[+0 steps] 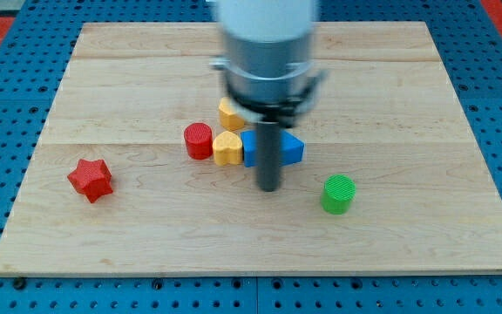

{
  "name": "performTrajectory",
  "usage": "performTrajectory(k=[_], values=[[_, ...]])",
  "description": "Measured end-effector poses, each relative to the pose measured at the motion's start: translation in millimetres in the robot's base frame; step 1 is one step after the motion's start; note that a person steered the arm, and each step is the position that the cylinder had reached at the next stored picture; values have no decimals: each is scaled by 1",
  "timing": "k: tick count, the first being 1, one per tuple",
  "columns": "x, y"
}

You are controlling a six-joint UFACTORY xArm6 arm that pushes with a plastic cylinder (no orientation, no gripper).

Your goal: Move the red star horizontally to green circle

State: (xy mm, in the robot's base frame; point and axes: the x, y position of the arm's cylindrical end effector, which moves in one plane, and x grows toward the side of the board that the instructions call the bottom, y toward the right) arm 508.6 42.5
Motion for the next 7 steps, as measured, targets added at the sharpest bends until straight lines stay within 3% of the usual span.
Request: performTrajectory(k=[1,2,3,4,5,6,7], values=[[81,-16],[86,96],[44,79],[21,26],[71,38],[96,-61],[73,-208]])
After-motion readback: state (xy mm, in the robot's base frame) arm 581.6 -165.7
